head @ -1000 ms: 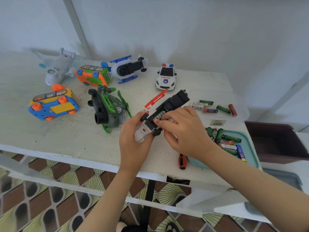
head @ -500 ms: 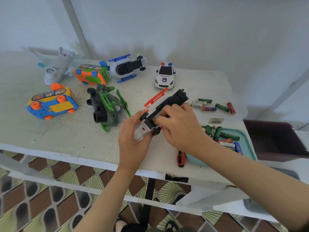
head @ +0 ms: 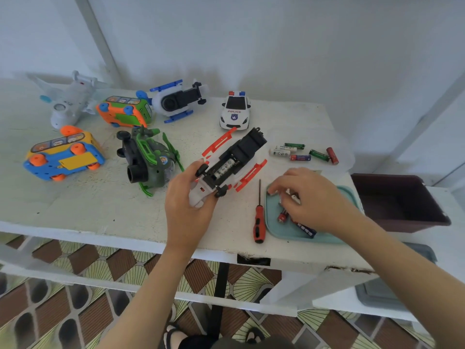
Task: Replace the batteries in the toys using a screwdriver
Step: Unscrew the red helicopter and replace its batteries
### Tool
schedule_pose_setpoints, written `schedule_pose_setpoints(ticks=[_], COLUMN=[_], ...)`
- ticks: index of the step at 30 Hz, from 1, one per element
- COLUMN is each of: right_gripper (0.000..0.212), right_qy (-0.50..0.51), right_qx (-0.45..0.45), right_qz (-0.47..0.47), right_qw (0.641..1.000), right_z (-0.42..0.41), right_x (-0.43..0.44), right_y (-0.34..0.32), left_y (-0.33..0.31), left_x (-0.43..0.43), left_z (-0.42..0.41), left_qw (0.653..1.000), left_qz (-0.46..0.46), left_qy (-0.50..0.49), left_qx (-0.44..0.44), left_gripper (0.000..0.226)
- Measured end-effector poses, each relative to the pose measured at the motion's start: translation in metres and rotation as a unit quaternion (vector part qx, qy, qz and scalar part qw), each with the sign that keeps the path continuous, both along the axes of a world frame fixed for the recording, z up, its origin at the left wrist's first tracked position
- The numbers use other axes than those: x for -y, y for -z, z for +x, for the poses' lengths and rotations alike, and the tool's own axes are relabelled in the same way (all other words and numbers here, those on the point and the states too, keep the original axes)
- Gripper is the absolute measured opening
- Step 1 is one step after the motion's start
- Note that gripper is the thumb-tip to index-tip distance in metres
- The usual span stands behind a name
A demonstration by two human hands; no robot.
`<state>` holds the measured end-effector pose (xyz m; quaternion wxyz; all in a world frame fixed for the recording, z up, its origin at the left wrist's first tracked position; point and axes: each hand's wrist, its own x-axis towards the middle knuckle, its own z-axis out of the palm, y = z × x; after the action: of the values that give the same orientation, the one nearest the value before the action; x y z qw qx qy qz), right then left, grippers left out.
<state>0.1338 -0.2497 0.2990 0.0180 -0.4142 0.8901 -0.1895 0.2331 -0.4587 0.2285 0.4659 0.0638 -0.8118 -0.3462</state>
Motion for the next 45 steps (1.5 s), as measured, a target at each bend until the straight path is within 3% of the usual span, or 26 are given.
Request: schedule_pose_setpoints(ticks=[5,9,14,18,21,30,38,45], right_gripper=[0.022,0.023,0.013,0.022,0.021,0.019,0.011,0.022], right_qy=[-0.032,-0.074,-0.117,-0.115,-0.127,-0.192,-0.175,-0.126], right_qx=[0.006,-0.043,-0.097,-0.116,-0.149,-0.232,-0.237,-0.293], right_qz=[0.093,0.077,-0.046,-0.182,-0.227,-0.189,-0.193,-0.177], right_qw=[0.995,0.993,0.987,0.97,0.954,0.935,0.936,0.931], right_z=[0.007,0.009,0.007,0.017,0.02,0.002,-0.006,0.004], right_x=[-0.016,-0.013,-0.004,0.02,0.042,0.075,0.069,0.06], right_y=[-0.002,0.013,0.017,0.005,0.0,0.01,0.017,0.03], left_y=[0.001,0.0,0.0,-0.001,-0.002,-0.001,0.001,-0.001], left_x=[-0.001,-0.002,-0.002,-0.004,-0.004,-0.001,0.0,0.001], left_z=[0.0,0.001,0.001,0.001,0.001,0.002,0.001,0.0], left_qw=[1.0,1.0,1.0,1.0,1.0,1.0,1.0,1.0], left_qz=[-0.008,-0.013,-0.013,-0.012,-0.01,0.0,-0.003,-0.022], left_qy=[-0.003,-0.006,-0.003,-0.005,-0.002,0.006,0.003,0.015], left_qx=[0.003,0.003,0.001,-0.002,-0.002,0.007,0.007,0.002], left_gripper=[0.054,0.054,0.055,0.054,0.055,0.054,0.054,0.054])
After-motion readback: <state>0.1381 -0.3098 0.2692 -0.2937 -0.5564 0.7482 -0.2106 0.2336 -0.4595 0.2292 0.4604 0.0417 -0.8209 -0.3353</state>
